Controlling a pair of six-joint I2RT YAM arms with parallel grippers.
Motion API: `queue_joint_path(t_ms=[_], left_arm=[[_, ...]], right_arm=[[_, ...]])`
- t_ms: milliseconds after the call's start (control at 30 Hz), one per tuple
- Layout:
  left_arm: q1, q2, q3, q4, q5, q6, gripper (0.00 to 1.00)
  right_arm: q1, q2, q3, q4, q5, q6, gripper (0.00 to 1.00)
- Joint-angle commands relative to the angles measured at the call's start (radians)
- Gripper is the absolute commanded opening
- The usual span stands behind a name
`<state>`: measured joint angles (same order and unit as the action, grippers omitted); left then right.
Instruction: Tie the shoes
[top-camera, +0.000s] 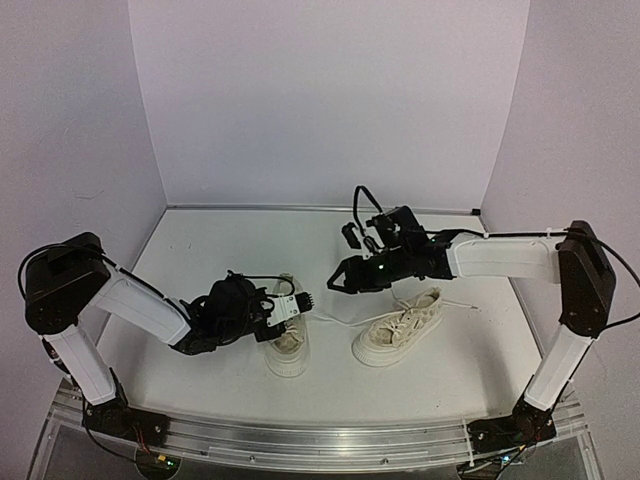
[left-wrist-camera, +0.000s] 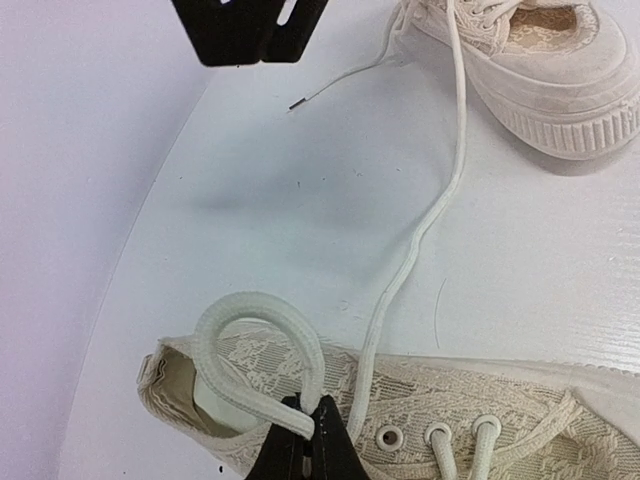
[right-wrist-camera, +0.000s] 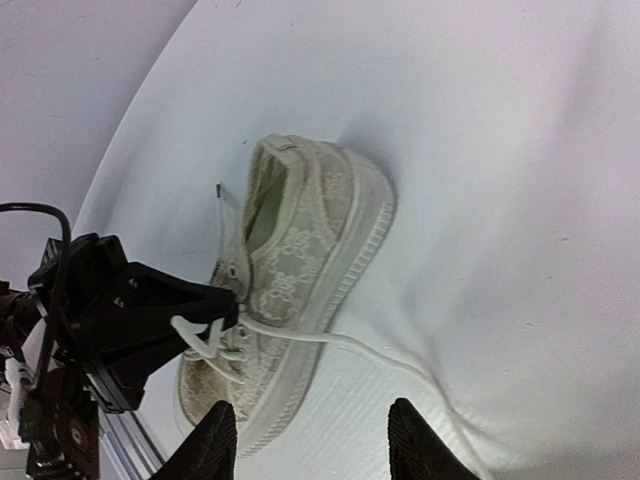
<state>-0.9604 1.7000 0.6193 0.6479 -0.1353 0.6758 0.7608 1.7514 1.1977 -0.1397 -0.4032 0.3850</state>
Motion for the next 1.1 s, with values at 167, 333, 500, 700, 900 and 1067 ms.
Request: queue_joint_path(t_ms=[167, 333, 500, 700, 900, 1067], left_arm=[[0.001, 0.021, -0.002, 0.065, 0.014, -0.021, 0.00], [0.001, 0.023, -0.003, 0.066, 0.018, -0.022, 0.00], [0.001, 0.024, -0.003, 0.067, 0.020, -0.027, 0.00], [0.002, 0.021, -0.003, 0.065, 0.019, -0.026, 0.00], [0.001, 0.023, 0.001, 0.063, 0.020, -0.025, 0.00], [0.002, 0.024, 0.003, 0.062, 0.021, -0.025, 0.00]], right_arm=[[0.005, -0.048, 0.013, -0.293, 0.145, -0.200, 0.48], [0.005, -0.039, 0.020, -0.357, 0.219, -0.240, 0.50], [0.005, 0.000, 0.054, -0.412, 0.285, -0.281, 0.56], [0.005, 0.063, 0.055, -0.439, 0.316, -0.306, 0.57], [0.005, 0.099, 0.054, -0.447, 0.321, -0.319, 0.55], [0.005, 0.091, 0.057, -0.455, 0.319, -0.325, 0.37]])
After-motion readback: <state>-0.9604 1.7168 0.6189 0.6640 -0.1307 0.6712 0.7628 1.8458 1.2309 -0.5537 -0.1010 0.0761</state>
